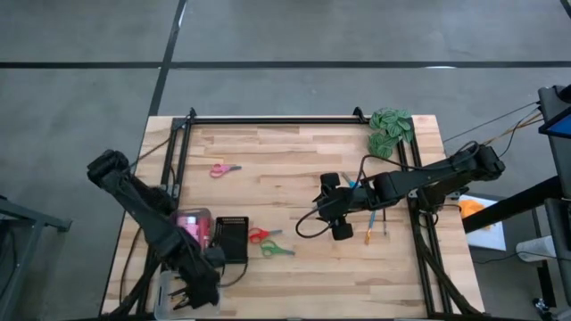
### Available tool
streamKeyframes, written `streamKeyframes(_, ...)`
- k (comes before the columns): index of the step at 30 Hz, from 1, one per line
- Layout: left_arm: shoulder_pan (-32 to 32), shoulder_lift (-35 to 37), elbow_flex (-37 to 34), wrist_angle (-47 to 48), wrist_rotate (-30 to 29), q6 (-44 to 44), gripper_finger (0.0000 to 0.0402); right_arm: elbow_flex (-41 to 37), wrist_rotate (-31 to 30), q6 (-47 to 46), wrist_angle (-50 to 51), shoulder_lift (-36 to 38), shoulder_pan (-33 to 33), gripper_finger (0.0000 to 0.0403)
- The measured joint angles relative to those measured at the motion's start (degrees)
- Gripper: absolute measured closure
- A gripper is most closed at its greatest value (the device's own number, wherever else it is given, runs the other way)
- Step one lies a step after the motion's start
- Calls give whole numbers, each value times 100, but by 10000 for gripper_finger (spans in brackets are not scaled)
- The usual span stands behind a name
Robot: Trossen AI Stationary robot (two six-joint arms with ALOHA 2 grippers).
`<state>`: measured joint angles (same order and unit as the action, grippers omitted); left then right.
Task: Pick & Place Paint Supplies
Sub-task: Put the gold paint brush into the transparent bin
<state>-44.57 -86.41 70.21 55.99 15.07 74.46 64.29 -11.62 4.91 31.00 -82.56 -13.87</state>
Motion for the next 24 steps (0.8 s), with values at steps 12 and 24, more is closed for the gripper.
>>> streamKeyframes(12, -270, -581, -10, 82, 316, 225, 401, 0, 1, 2, 2, 0, 0, 164)
streamKeyframes(24, -311, -597, -514, -36, 298, 651, 401, 0, 1, 2, 0, 0, 0, 164)
